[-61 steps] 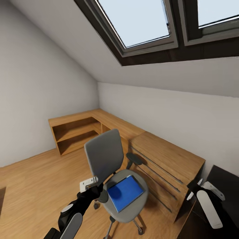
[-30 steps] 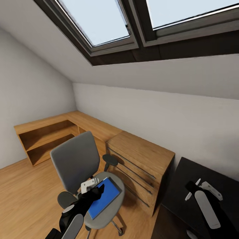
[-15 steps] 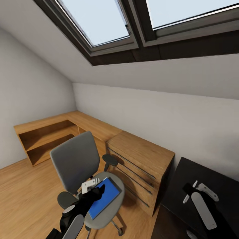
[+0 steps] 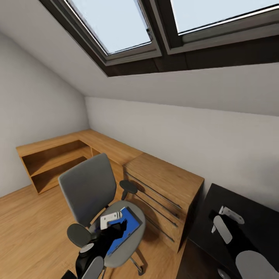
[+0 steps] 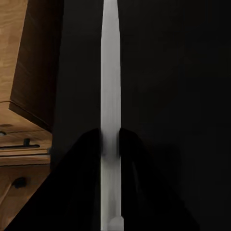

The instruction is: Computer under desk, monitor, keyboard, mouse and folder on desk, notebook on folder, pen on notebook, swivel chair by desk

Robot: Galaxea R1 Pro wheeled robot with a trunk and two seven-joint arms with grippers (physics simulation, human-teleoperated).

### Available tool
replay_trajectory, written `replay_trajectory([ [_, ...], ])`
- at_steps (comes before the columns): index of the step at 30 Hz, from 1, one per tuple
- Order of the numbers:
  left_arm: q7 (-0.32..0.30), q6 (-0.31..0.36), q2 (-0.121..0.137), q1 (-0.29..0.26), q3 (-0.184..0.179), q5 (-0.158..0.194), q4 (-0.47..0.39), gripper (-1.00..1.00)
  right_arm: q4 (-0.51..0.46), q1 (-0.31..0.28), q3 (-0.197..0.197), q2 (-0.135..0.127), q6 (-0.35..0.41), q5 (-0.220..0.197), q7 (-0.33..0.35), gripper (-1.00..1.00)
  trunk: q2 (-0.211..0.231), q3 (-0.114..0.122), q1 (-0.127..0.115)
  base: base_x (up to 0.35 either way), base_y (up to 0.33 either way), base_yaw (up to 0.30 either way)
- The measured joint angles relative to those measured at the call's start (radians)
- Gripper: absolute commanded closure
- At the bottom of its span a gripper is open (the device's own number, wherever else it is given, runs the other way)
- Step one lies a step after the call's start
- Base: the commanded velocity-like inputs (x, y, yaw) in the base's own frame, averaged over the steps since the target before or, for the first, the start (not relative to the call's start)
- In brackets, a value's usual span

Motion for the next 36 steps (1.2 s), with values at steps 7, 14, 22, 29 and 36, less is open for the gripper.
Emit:
replay_trajectory([
  [7, 0.017, -0.004, 0.000, 0.000, -0.027, 0.000, -0.008, -1.00, 0.375, -0.164, -0.001, 0.000, -0.192, 0.076, 0.063, 1.00, 0.000, 0.000, 0.000, 0.000, 0.000, 0.000],
  [14, 0.017, -0.001, 0.009, 0.001, -0.056, 0.005, -0.077, -1.00, 0.413, -0.177, -0.004, 0.002, -0.208, 0.077, 0.065, 1.00, 0.000, 0.000, 0.000, 0.000, 0.000, 0.000],
  [22, 0.018, 0.002, 0.008, 0.000, -0.058, 0.009, -0.092, -1.00, 0.415, -0.177, -0.005, 0.001, -0.207, 0.073, 0.064, 1.00, -0.056, -0.025, 0.031, 0.000, 0.000, 0.000],
  [29, 0.019, 0.002, 0.008, 0.001, -0.058, 0.009, -0.092, -1.00, 0.416, -0.177, -0.005, 0.001, -0.201, 0.073, 0.062, 1.00, -0.105, -0.047, 0.057, 0.000, 0.000, 0.000],
  [36, 0.020, 0.002, 0.008, 0.000, -0.057, 0.010, -0.092, -1.00, 0.416, -0.178, -0.005, 0.001, -0.198, 0.075, 0.060, 1.00, -0.154, -0.069, 0.084, 0.000, 0.000, 0.000],
])
